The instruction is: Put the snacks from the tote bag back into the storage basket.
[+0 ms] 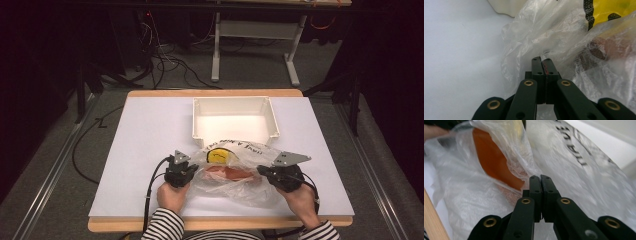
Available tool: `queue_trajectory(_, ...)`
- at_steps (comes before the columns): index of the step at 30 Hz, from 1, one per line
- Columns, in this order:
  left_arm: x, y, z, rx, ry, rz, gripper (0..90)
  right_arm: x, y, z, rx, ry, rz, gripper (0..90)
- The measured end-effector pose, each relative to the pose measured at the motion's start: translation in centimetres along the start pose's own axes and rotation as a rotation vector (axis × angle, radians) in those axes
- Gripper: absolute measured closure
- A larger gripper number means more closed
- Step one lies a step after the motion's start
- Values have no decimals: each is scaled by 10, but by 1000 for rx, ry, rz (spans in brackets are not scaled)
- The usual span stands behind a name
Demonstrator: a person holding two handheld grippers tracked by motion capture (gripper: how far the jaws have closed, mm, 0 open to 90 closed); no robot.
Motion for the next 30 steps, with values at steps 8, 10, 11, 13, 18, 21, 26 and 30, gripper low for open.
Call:
queue_trajectory(8,1,0,1,5,13,-11,899,48,11,-12,31,-69,52,900)
queue_trajectory(10,1,0,1,3,10,-11,899,59,7,-12,36,-82,83,900)
queue_trajectory(11,1,0,1,3,10,-11,899,59,7,-12,36,-82,83,900)
queue_trajectory(13,1,1,2,1,10,-10,899,68,2,-13,32,-90,101,900)
queue_trajectory(18,1,3,4,-12,13,-2,860,76,-7,-16,40,-105,105,900)
queue_trajectory(21,-1,10,3,-21,12,-26,782,74,-8,-14,46,-93,102,880)
queue_trajectory(26,-10,39,-1,-40,-17,-83,691,62,0,-8,43,-75,52,706)
queue_trajectory(30,-16,59,-11,-24,-44,-121,625,52,8,-3,20,-79,11,605)
Point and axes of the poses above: each handheld gripper's, and its own axes: y roughly backward along the jaws, x roughly out of its underside, z roughly to its left, the point moved 8 cm from there along -y, roughly forward along the jaws, and after that the axes turned 7 degrees about -x, right-handed, at the moved point
